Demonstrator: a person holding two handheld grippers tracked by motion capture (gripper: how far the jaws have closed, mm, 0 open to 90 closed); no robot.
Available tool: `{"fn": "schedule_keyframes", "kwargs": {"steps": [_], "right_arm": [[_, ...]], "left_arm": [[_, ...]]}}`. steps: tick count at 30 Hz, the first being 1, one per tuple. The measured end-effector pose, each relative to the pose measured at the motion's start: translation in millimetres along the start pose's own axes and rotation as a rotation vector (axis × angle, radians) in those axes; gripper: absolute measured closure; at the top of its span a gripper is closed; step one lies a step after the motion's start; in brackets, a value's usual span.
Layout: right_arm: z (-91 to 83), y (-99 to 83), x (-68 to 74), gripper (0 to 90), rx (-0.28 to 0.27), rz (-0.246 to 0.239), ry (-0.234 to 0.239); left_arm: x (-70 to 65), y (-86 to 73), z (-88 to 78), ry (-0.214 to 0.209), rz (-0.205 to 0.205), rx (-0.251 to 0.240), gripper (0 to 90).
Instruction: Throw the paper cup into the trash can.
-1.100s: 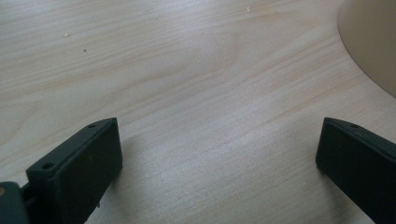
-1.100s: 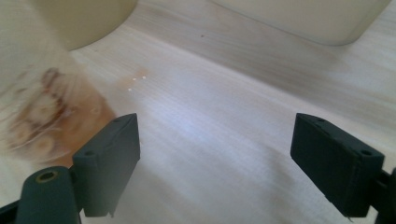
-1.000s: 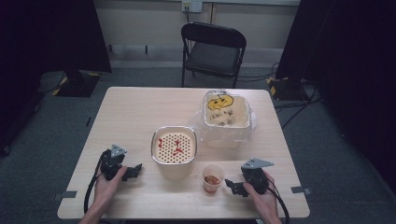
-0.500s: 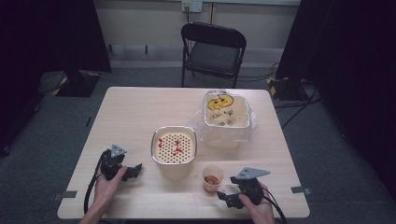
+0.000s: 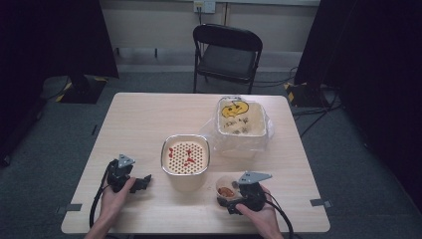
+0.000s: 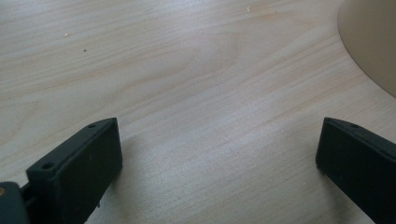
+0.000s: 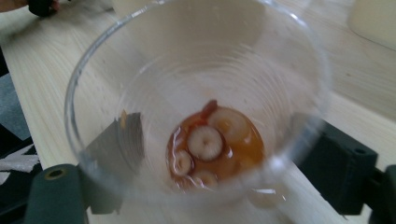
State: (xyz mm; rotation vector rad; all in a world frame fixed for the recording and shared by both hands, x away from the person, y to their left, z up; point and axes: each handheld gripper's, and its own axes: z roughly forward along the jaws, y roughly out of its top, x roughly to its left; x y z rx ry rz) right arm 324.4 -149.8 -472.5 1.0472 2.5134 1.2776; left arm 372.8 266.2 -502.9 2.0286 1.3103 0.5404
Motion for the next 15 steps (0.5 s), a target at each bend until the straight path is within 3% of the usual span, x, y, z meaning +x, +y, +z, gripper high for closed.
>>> {"fn": "schedule_keyframes", "kwargs": {"steps": [6, 15], "right_arm": [[10.2, 4.8, 1.1, 25.1, -0.010, -0.006, 0.027], [9.2, 5.5, 2.0, 36.9, -0.030, -0.036, -0.001]], "left_arm": [[0.0, 0.0, 0.0, 0.000, 0.001, -0.001, 0.0], [0.0, 0.0, 0.1, 0.001, 0.001, -0.001, 0.0]]}}
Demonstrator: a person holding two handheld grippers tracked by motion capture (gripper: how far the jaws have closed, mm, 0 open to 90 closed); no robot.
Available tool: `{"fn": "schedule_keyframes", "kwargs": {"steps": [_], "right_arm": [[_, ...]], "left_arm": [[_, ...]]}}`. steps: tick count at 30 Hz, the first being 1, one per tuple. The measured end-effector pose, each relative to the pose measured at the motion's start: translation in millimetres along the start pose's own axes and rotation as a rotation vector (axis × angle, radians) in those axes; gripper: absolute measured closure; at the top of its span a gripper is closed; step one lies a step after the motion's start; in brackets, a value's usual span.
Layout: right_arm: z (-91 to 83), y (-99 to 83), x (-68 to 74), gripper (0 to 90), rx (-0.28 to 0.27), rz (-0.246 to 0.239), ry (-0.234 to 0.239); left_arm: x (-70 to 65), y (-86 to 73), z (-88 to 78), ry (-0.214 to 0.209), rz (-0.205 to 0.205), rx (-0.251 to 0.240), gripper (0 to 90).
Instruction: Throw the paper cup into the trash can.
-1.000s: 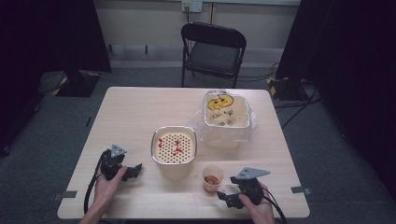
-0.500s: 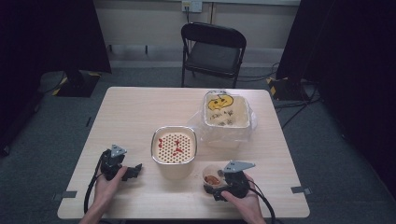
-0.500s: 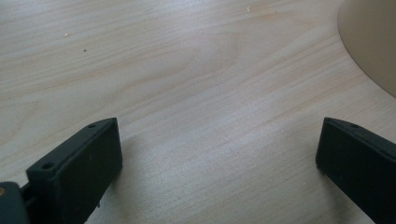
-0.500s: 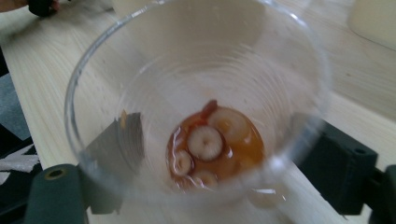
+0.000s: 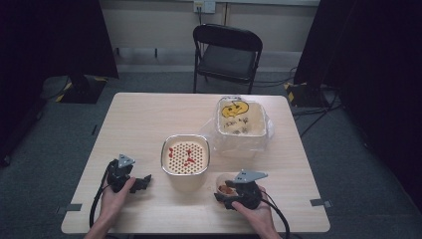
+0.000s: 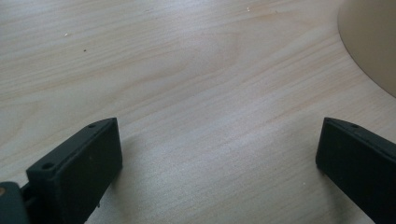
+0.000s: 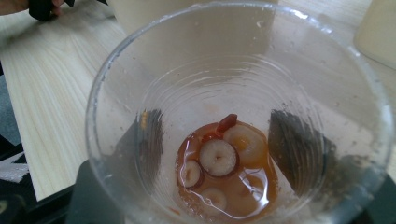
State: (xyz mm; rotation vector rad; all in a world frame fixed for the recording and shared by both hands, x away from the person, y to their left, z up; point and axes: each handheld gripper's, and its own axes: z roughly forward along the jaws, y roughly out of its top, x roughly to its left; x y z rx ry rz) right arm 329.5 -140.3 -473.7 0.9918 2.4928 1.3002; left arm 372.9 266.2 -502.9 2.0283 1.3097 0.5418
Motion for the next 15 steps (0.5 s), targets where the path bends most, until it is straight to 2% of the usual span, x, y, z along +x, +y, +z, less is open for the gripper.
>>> {"fn": "schedule_keyframes", "kwargs": {"steps": [10, 15], "right_arm": [[-10.9, 8.1, -3.9, 38.2, -0.033, 0.019, -0.009], [-14.6, 16.6, -6.8, 38.6, -0.042, 0.029, 0.010]], "left_arm": [[0.0, 0.0, -0.1, -0.001, 0.000, 0.001, 0.0], [0.0, 0.0, 0.0, -0.001, 0.000, 0.000, 0.0]]}}
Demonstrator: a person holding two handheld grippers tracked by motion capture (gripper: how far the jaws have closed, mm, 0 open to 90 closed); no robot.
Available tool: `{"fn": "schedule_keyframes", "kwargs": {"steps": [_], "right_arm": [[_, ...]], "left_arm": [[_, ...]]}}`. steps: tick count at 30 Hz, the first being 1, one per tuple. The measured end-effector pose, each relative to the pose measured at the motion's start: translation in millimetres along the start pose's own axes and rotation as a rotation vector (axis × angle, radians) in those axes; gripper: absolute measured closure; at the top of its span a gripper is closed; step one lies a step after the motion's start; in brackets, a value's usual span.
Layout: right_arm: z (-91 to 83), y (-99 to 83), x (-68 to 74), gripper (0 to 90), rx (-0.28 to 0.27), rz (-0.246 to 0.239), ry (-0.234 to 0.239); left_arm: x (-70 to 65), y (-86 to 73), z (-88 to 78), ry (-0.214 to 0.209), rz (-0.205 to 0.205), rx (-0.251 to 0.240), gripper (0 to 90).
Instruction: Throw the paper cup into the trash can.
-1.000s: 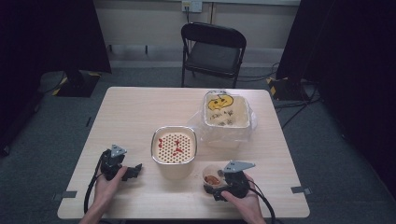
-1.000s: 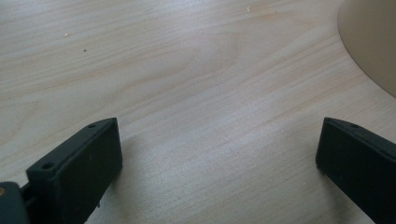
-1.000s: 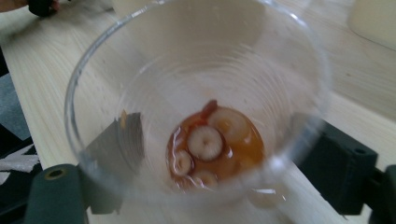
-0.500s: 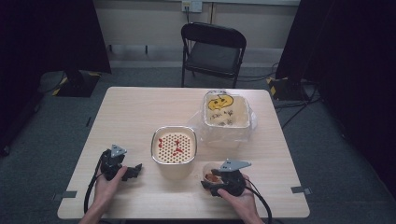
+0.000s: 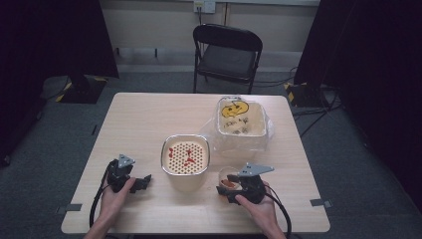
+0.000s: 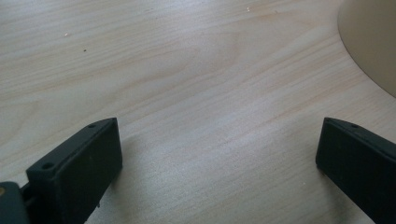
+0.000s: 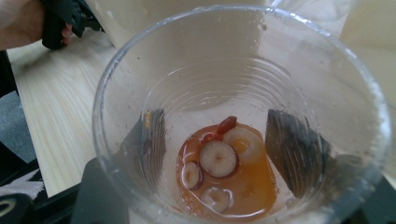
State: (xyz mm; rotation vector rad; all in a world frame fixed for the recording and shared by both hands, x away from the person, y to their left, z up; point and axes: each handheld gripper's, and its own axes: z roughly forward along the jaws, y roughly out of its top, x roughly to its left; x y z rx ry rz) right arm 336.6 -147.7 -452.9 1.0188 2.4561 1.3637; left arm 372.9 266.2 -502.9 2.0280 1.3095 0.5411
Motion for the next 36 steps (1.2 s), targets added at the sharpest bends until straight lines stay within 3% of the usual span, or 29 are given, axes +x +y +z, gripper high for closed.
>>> {"fn": "schedule_keyframes", "kwargs": {"steps": [16, 27, 32, 36], "right_arm": [[-29.8, 41.8, -6.3, 39.6, -0.085, -0.004, -0.040], [-30.3, 69.6, -7.7, 40.2, -0.119, -0.013, -0.021], [-33.5, 97.7, -9.9, 40.6, -0.151, -0.020, -0.030], [-26.1, 113.8, -12.9, 40.9, -0.166, -0.033, -0.038]], "left_arm": [[0.0, 0.1, -0.1, 0.000, 0.000, 0.001, 0.0], [0.0, 0.0, 0.0, 0.000, 0.001, 0.000, 0.0], [0.0, 0.1, -0.1, 0.000, 0.001, 0.001, 0.0], [0.0, 0.0, -0.1, 0.001, 0.001, 0.000, 0.0]]}}
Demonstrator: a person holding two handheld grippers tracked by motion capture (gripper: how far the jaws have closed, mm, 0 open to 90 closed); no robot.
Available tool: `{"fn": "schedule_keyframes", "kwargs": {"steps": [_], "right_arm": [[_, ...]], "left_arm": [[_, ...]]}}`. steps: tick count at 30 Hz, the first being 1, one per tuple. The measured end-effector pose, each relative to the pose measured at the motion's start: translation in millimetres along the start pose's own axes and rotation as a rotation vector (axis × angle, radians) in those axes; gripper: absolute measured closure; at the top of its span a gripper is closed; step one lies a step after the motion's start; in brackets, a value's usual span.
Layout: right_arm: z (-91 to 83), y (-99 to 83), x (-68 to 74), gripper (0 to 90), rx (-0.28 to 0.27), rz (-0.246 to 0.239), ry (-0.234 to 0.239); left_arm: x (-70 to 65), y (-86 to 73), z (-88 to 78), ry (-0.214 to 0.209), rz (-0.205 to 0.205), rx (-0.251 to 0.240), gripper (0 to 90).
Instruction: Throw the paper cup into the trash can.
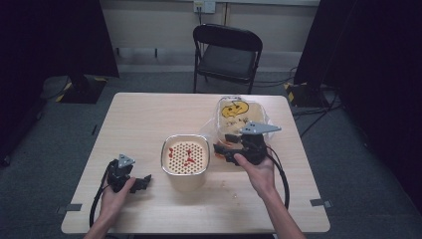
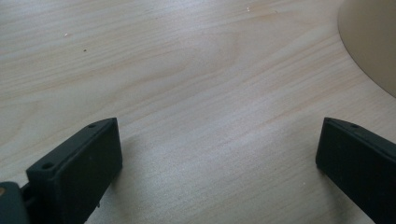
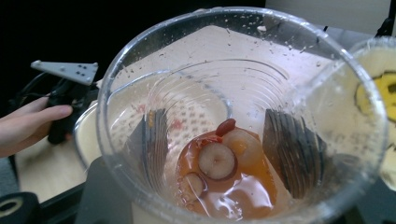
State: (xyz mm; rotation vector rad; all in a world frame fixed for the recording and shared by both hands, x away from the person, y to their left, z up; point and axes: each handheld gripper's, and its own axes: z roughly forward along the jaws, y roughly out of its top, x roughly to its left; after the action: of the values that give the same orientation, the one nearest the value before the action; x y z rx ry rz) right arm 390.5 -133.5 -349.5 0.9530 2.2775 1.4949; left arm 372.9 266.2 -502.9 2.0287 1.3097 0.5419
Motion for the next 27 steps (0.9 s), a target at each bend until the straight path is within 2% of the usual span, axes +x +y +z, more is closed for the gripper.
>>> {"fn": "schedule_keyframes", "kwargs": {"steps": [8, 9, 11, 18, 21, 24, 27], "right_arm": [[17.8, 21.3, -1.6, 41.2, -0.071, -0.024, -0.011], [22.9, 25.3, -2.2, 41.1, -0.091, -0.041, -0.036], [27.4, 28.5, -3.7, 41.2, -0.107, -0.057, -0.047], [43.0, 36.2, -10.9, 41.4, -0.157, -0.071, -0.113], [51.0, 36.2, -11.4, 41.7, -0.163, -0.110, -0.160], [55.5, 37.6, -11.1, 42.5, -0.172, -0.147, -0.187], [57.2, 44.6, -7.1, 43.5, -0.166, -0.220, -0.234]], "left_arm": [[0.1, 0.0, -0.1, -0.001, 0.000, 0.001, 0.0], [0.0, 0.0, 0.0, -0.001, 0.000, 0.001, 0.0], [-0.1, 0.0, 0.1, -0.001, -0.002, -0.001, 0.0], [-0.1, 0.0, 0.1, -0.001, -0.002, -0.001, 0.0], [-0.1, 0.0, 0.0, -0.001, -0.002, 0.000, 0.0], [-0.1, 0.0, 0.1, -0.001, -0.003, -0.001, 0.0], [-0.1, 0.0, 0.1, -0.001, -0.003, -0.001, 0.0]]}}
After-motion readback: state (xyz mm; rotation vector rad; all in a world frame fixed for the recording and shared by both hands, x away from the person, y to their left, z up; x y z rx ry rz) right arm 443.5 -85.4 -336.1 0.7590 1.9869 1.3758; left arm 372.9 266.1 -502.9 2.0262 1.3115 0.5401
